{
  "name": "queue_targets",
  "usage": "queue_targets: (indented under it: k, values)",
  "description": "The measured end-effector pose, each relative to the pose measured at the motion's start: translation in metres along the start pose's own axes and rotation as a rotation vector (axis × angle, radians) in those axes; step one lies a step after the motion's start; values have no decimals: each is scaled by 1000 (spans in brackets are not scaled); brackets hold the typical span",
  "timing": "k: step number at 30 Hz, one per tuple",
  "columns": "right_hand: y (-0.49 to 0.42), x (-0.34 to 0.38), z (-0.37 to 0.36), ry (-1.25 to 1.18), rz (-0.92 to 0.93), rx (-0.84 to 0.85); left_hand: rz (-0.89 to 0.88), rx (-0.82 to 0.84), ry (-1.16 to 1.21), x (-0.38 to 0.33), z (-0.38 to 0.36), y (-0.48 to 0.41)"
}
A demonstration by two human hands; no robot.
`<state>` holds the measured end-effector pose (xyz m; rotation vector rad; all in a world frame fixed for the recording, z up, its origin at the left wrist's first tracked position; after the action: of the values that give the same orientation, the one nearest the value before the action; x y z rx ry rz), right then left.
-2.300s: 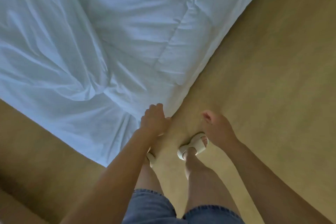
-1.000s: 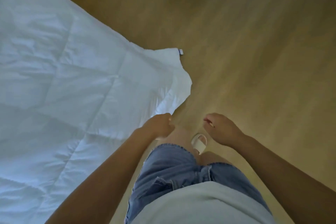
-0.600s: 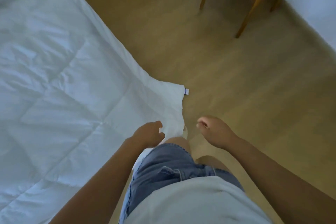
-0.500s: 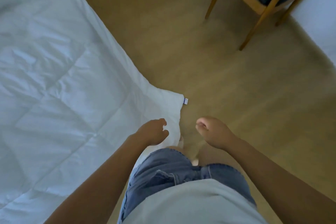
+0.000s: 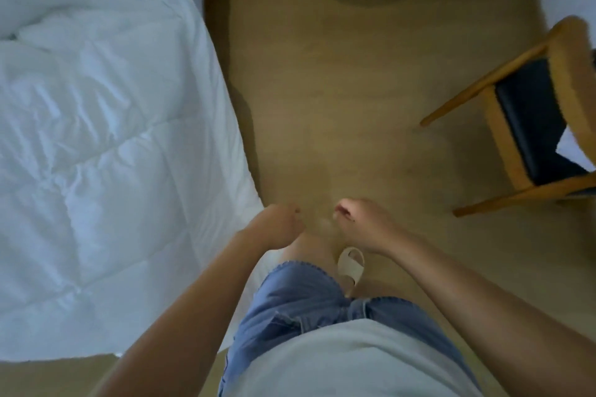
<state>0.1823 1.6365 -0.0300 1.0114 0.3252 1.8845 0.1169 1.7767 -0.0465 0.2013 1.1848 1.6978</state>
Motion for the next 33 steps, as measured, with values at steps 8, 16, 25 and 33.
queue_targets:
  k: [8, 16, 25, 33]
  values:
    - [-170, 56, 101, 178, 260, 154, 249, -130, 266, 1, 119, -79]
    - [-347, 138, 226, 325, 370, 224, 286, -233, 363, 3, 311, -184]
    - [-548, 245, 295, 488, 490, 413, 457, -332, 667, 78, 483, -272]
    - [-656, 453, 287, 690, 809, 660, 702, -616, 1093, 195, 598, -257]
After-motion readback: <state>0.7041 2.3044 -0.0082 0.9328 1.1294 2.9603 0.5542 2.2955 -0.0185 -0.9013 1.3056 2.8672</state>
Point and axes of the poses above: each hand's wrist, its own y-axis away from the middle knuckle, its own z-axis out of the back of the hand, x = y × z, the point moved 7 cm from there along -y, towards the middle knuckle
